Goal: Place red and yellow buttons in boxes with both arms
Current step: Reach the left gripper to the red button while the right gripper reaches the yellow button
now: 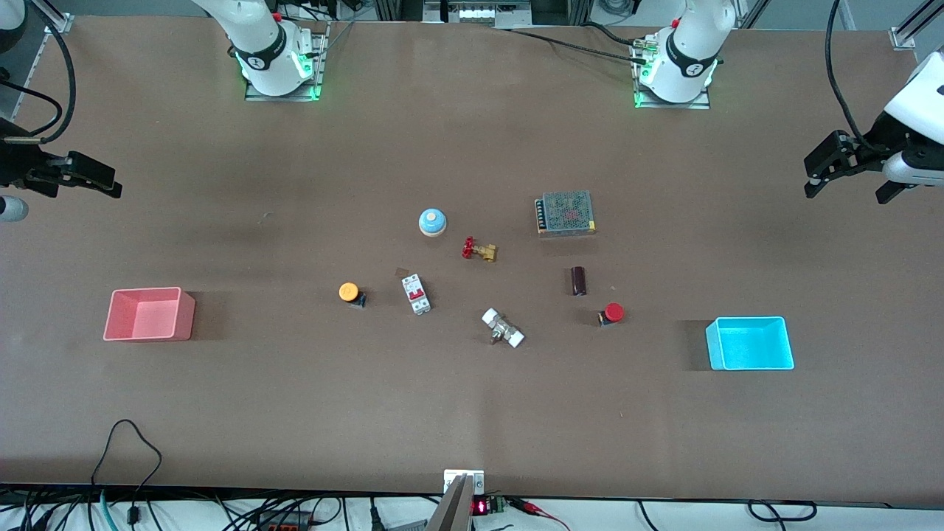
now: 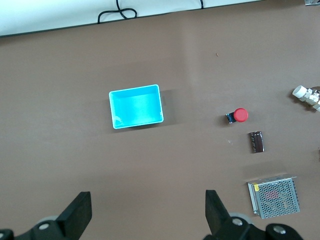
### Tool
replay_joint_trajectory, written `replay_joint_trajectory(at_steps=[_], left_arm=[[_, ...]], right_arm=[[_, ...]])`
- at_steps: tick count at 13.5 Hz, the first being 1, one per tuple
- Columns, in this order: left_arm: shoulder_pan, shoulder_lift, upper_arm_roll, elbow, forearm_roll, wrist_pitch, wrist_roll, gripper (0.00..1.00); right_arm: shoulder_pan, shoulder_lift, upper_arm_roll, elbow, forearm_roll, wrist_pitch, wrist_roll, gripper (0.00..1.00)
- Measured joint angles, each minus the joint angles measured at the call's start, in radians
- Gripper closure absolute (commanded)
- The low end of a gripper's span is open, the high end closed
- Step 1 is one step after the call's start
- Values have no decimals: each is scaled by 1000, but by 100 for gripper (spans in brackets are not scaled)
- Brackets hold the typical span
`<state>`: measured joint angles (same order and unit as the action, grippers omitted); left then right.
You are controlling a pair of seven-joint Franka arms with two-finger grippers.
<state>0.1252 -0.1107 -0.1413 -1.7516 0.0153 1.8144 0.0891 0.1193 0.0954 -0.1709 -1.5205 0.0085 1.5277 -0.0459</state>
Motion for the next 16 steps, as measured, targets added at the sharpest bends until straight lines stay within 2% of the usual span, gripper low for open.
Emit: replay_joint_trajectory(at_steps=[6, 8, 11, 13, 16], left_arm=[[-1, 3, -4, -2, 0, -3, -8, 0], [-3, 29, -26, -8, -1, -7, -36, 0], [-7, 128, -87, -12, -1, 45, -130, 0], [-11, 207, -121, -13, -1, 118, -206, 0], [-42, 317, -135, -13, -1, 226, -296, 0]], right_arm=[[-1, 0, -2, -9, 0, -2, 0, 0], [4, 2, 3, -38, 1, 10, 0, 0], [73, 43, 15, -130, 5, 155, 8, 0], [138, 119, 19, -165, 7, 243, 73, 0], [233, 247, 23, -166, 8, 404, 164, 0]])
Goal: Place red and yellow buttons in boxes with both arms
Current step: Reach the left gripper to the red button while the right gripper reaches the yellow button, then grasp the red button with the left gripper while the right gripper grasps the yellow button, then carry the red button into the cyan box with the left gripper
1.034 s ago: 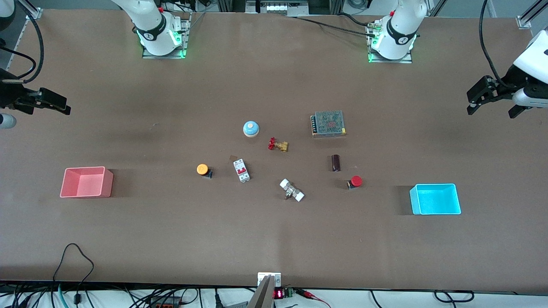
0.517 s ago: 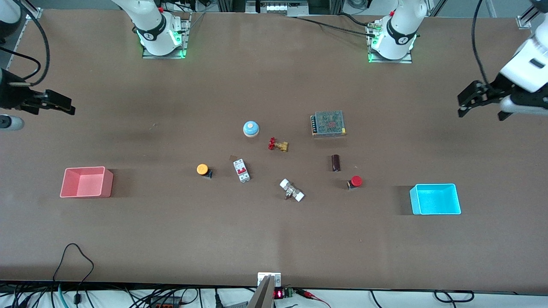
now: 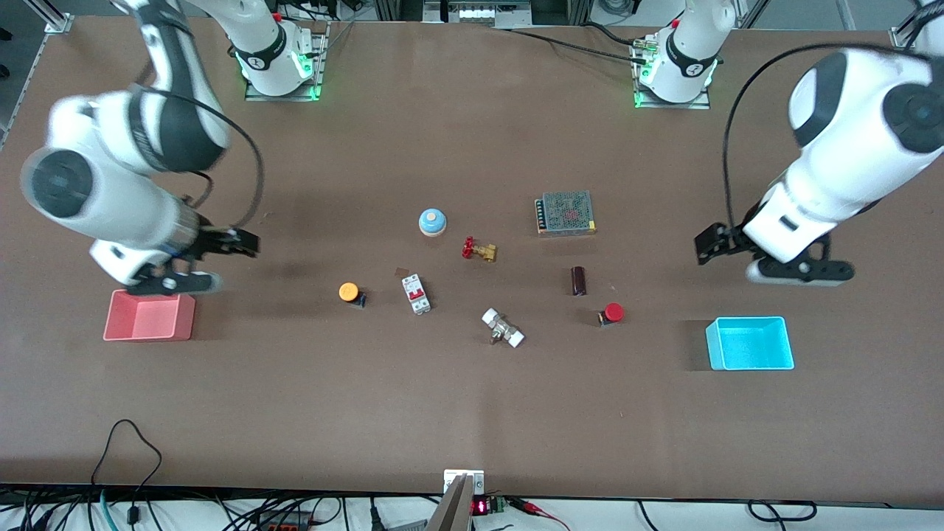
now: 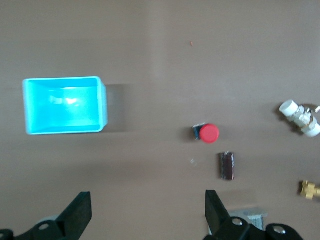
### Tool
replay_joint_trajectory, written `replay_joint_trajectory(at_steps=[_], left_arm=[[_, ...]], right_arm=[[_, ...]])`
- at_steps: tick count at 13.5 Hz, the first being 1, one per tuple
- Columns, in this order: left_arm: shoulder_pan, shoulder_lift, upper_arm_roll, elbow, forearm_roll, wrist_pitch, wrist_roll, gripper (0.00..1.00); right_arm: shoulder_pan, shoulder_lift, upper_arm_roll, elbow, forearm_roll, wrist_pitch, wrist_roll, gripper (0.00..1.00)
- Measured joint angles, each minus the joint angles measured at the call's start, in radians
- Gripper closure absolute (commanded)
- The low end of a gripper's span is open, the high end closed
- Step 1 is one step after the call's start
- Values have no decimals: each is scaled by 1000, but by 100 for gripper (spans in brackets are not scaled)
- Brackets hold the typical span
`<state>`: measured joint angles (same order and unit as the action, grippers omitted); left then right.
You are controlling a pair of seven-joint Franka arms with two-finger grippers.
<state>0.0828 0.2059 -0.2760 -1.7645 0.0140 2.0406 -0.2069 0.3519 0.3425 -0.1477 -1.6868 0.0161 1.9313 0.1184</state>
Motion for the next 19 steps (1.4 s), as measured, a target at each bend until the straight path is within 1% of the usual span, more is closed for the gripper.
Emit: replay_joint_trajectory(at_steps=[2, 5, 6, 8, 12, 14, 15, 18, 19], left_arm=[[-23, 67, -1, 0, 0, 83, -52, 0], [-62, 173, -1, 0, 3, 216, -140, 0], [-78, 209, -1, 0, 17, 261, -179, 0], [-108, 277, -1, 1, 88, 334, -281, 0], [-150, 382, 0, 4, 212, 399, -419, 0], [-158, 407, 0, 5, 238, 404, -449, 0], [-158, 413, 0, 5, 242, 405, -453, 4], [-158, 418, 1, 6, 243, 405, -454, 32], [-158, 418, 1, 6, 243, 405, -454, 39]], right_arm=[[43, 60, 1, 14, 0, 79, 11, 0], [112, 131, 3, 60, 0, 109, 10, 0], [140, 153, 3, 74, 0, 110, 10, 0], [182, 195, 3, 91, 0, 125, 10, 0], [184, 272, -8, 96, -1, 215, -26, 0], [180, 295, -11, 100, -1, 239, -37, 0], [180, 304, -11, 100, -1, 248, -39, 0], [186, 330, -9, 101, -1, 261, -42, 0], [191, 337, -7, 101, -1, 262, -42, 0]])
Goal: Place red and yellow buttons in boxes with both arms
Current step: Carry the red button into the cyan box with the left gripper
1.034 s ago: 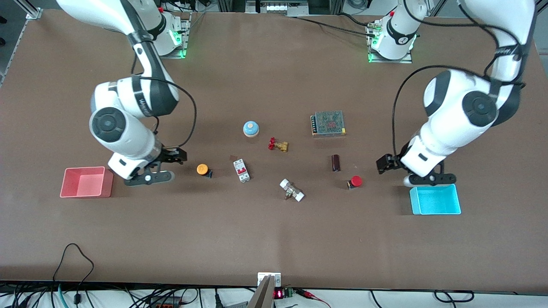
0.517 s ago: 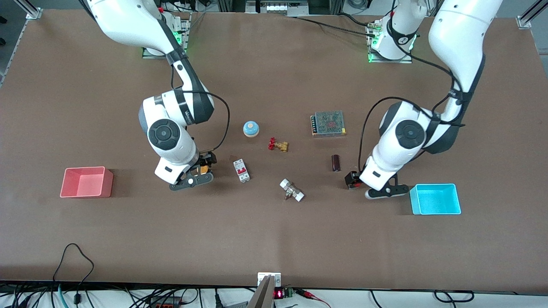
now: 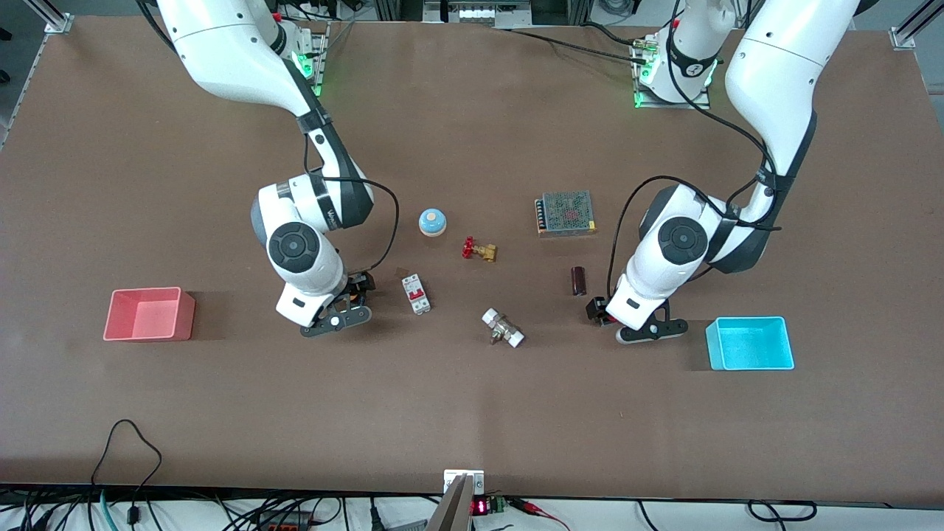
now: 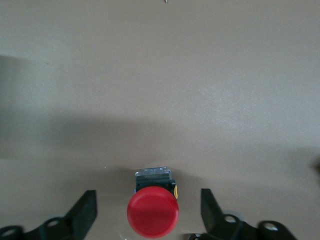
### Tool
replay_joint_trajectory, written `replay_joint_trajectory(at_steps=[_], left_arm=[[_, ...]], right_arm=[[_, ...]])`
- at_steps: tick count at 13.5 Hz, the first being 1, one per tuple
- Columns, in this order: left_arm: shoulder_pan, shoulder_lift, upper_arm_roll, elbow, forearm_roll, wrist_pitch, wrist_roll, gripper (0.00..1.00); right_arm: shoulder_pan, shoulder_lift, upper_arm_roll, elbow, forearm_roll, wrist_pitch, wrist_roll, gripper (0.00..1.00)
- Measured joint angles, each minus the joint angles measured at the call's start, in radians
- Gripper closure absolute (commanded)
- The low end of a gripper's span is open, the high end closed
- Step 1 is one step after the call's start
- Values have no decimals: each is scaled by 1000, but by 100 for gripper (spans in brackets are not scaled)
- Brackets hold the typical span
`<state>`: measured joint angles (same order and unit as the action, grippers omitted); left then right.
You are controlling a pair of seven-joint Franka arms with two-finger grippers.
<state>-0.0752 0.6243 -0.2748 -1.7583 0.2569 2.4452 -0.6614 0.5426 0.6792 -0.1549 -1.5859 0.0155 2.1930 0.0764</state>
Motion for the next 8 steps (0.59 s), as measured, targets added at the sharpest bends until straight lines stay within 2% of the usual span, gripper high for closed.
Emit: replay_joint_trajectory(at_steps=[6, 8], left_arm=[[0, 0, 0, 0, 0, 0, 0, 70], [0, 0, 0, 0, 0, 0, -1, 75]], right_arm=[[9, 19, 9, 0, 0, 0, 0, 0], [9, 31, 9, 0, 0, 0, 0, 0]])
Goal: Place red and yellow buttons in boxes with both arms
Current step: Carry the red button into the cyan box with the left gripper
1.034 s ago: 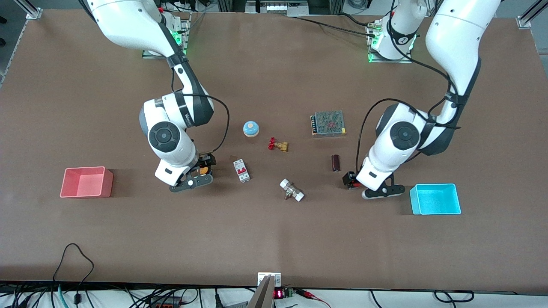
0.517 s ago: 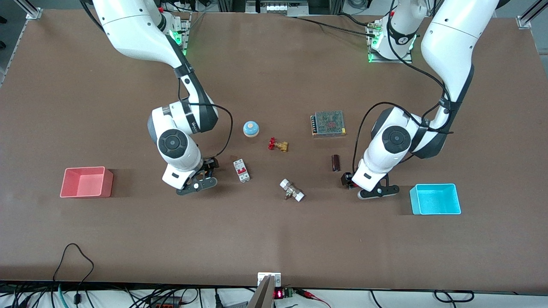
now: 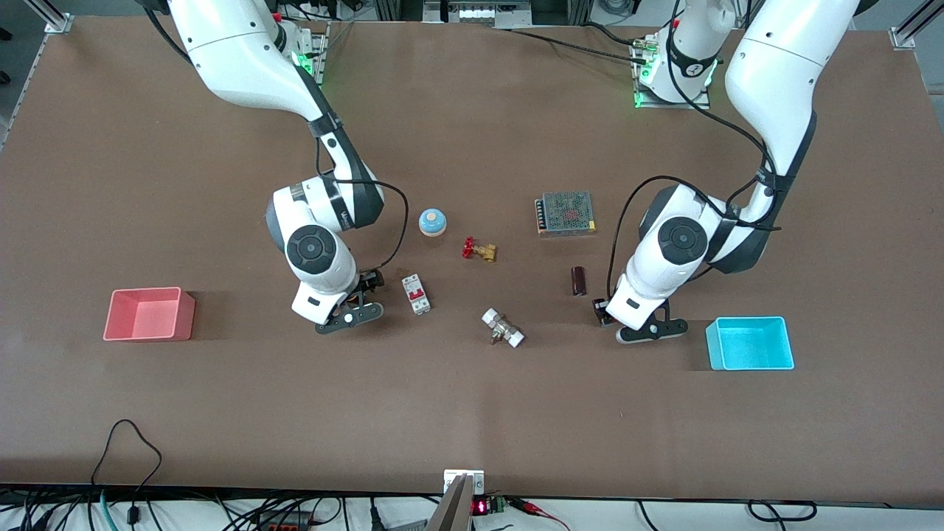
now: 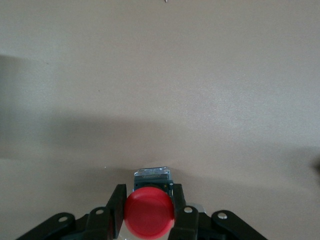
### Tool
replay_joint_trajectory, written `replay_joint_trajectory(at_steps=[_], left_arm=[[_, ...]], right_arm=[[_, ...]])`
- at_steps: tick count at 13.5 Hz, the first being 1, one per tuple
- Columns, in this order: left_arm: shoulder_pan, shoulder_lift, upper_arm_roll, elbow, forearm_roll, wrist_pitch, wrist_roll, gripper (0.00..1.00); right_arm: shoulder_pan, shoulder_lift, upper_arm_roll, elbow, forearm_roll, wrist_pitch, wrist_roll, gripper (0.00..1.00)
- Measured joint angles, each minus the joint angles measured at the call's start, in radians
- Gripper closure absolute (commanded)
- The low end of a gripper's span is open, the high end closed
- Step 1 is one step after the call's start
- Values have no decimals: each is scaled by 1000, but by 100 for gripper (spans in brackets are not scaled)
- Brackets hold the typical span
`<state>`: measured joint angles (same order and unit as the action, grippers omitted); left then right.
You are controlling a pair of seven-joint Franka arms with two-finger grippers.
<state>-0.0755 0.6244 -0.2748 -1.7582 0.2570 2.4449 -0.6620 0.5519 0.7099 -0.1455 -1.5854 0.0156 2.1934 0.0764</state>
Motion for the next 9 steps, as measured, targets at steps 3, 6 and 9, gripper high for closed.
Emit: replay_joint_trajectory(at_steps=[3, 6, 9], left_arm=[[4, -3, 2, 13, 0, 0, -2, 78], [25, -29, 9, 33, 0, -8, -2, 79], [84, -65, 13, 54, 2, -52, 42, 79]], right_arm=[[0, 7, 0, 0, 0, 0, 0, 1], [0, 8, 0, 0, 0, 0, 1, 14], [0, 9, 0, 0, 0, 0, 1, 23]])
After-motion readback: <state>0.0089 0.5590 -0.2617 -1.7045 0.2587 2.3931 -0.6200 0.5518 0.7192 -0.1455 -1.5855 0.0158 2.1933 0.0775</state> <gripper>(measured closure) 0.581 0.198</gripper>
